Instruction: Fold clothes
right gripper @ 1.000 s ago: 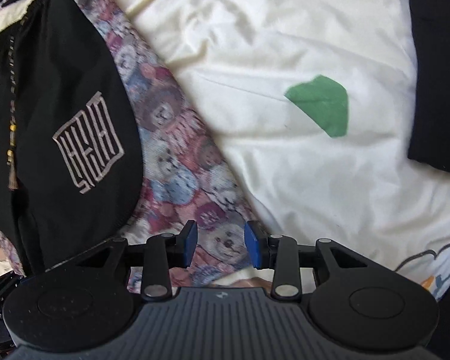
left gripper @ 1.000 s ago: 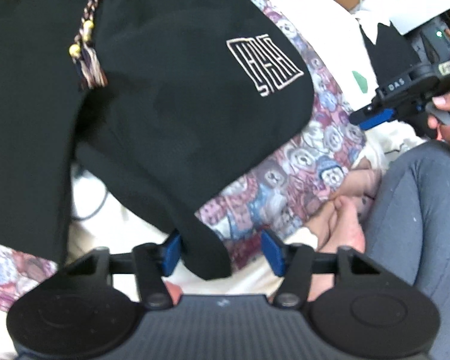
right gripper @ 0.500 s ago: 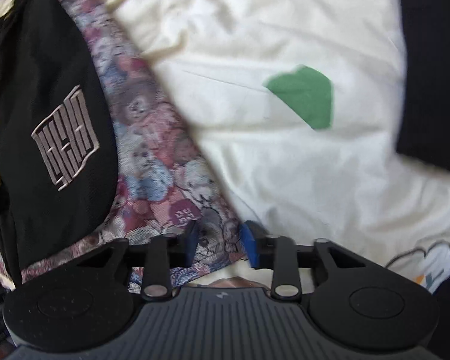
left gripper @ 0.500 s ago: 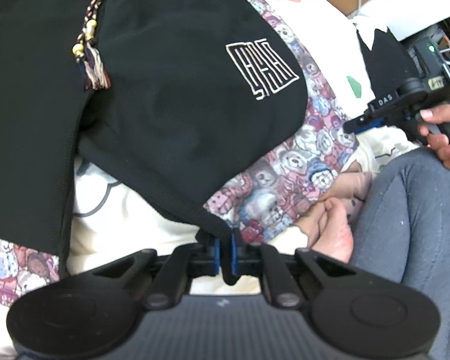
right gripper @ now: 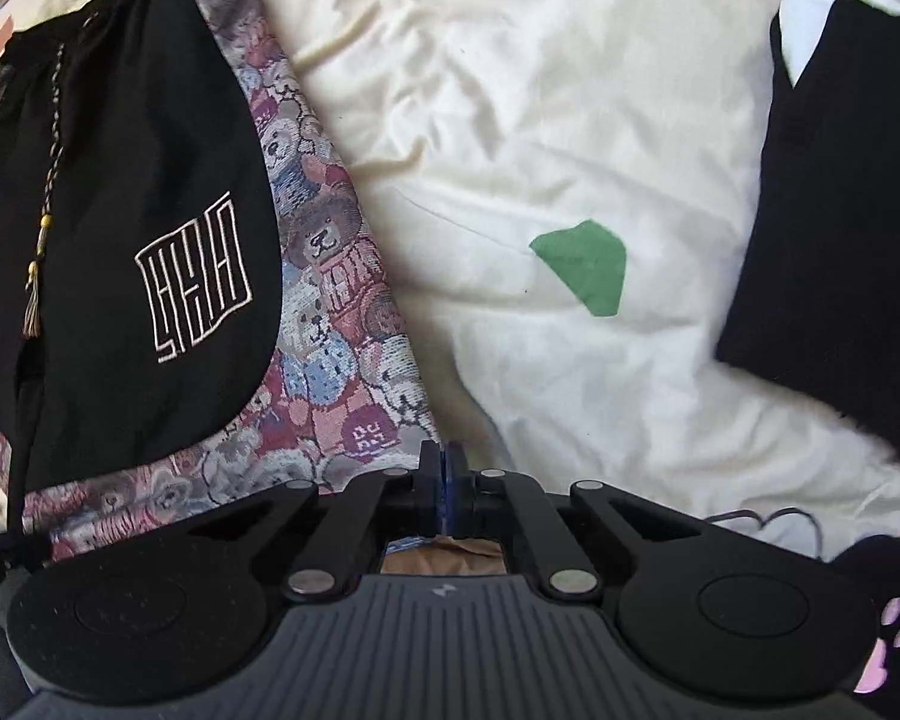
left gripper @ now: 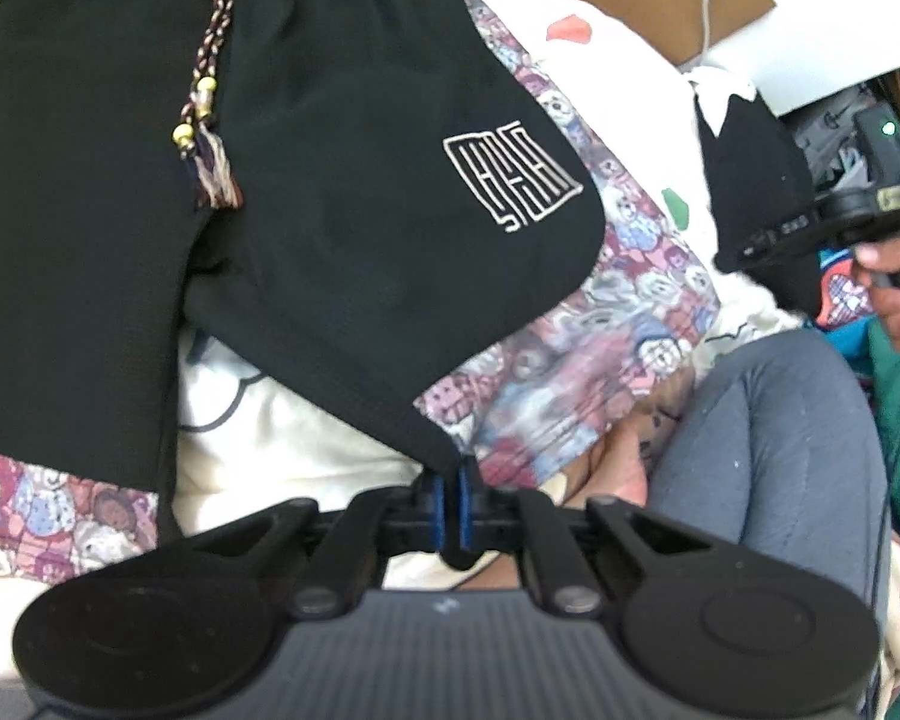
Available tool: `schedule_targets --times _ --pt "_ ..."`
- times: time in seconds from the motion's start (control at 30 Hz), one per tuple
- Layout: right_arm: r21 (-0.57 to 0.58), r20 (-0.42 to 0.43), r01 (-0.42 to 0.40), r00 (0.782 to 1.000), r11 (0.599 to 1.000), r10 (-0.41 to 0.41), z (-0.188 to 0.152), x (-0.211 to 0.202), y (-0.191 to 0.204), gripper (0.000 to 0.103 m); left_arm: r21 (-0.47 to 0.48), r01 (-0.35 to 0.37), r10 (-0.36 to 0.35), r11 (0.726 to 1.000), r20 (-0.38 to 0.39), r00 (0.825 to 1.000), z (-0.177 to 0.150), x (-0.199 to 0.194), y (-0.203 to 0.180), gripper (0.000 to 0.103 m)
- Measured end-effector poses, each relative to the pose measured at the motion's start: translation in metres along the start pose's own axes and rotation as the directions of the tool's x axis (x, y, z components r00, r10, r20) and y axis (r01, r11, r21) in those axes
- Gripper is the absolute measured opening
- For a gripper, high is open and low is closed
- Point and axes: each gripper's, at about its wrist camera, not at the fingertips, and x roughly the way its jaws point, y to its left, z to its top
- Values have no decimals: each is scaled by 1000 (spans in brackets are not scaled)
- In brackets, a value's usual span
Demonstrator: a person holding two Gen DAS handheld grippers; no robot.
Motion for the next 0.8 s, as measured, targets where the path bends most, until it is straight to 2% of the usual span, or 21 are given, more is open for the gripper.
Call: schedule_targets --times 0.07,0.17,0.23,0.33,0.4,0.5,0.57,0.8 --pt "-6 -2 25 1000 1000 -25 0 16 -11 0 -16 -32 31 999 -34 999 -4 10 2 7" --pt "19 -5 8 1000 1000 -8 1 25 -17 0 -51 -74 69 996 -81 994 -9 27 6 17" --pt "49 16 -16 1000 999 15 0 23 -17 2 -57 -80 75 995 -91 993 -11 32 7 19" --pt "61 17 -54 998 997 53 1 23 -12 7 -56 -87 82 995 -84 993 -11 33 7 34" --pt "74 20 -57 998 996 55 1 22 -8 17 -62 -102 98 993 -64 993 -9 30 8 43" --pt "81 13 -72 997 994 71 1 23 -6 30 -88 -101 98 991 -43 994 -6 29 12 47" --pt "78 1 -81 997 994 81 2 29 -4 33 -97 -87 84 991 -38 996 -4 30 12 49" --pt "76 -52 -114 992 990 118 1 57 2 34 -65 -74 70 995 -64 996 -4 48 2 56"
